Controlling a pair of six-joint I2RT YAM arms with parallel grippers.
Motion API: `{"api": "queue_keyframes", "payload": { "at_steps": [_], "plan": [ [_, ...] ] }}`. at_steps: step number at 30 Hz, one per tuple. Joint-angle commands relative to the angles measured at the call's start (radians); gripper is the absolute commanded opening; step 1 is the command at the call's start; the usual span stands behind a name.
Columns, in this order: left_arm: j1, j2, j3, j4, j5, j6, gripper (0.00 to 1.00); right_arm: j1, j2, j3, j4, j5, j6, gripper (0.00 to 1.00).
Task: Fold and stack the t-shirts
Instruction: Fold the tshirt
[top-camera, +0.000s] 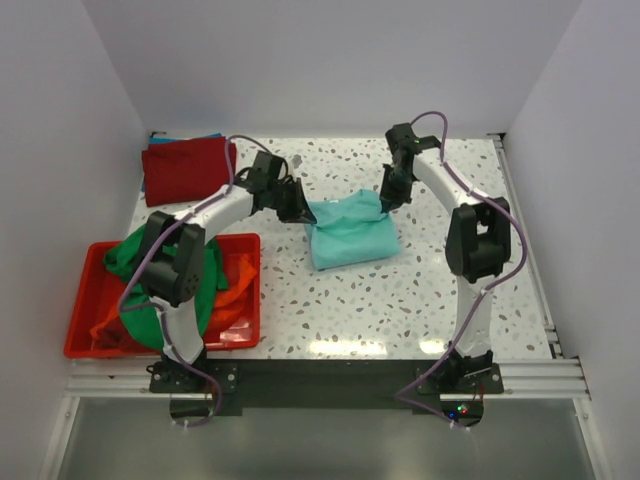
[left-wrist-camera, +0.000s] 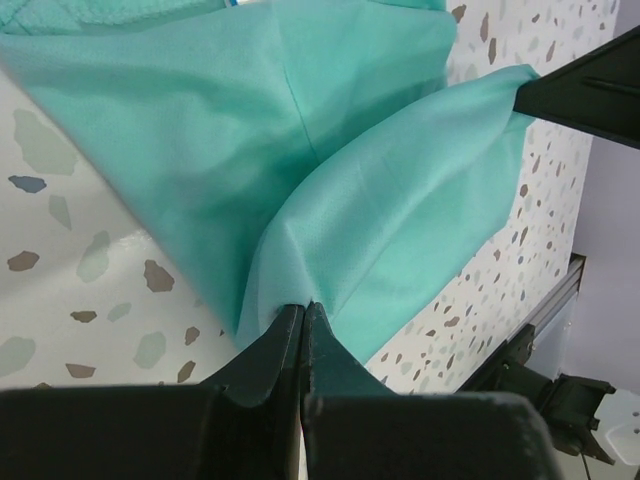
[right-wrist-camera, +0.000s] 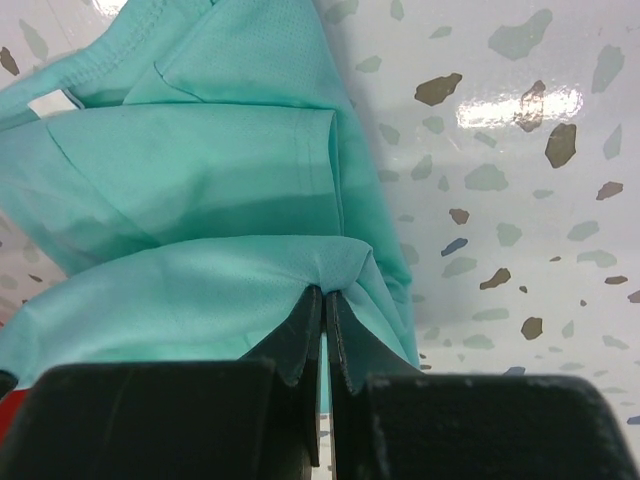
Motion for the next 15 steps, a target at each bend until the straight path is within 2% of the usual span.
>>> {"api": "queue_keyframes", "payload": {
  "at_steps": [1,3,9,15],
  "plan": [
    [0.007,-0.055,0.020,0.079,0.061,-0.018,0.00,-0.004,-0.081,0.020,-0.009,-0.024,0.004,0.00],
    [0.007,-0.091,0.011,0.073,0.082,0.001,0.00,-0.004,-0.119,-0.026,-0.015,-0.038,-0.002,0.00],
    [-0.001,-0.181,-0.058,-0.085,0.101,0.111,0.00,-0.001,-0.323,-0.216,-0.057,-0.055,-0.025,0.00],
    [-0.041,-0.340,-0.262,-0.163,0.075,0.140,0.00,0.022,-0.541,-0.435,-0.115,-0.058,-0.022,0.00]
  ]
}}
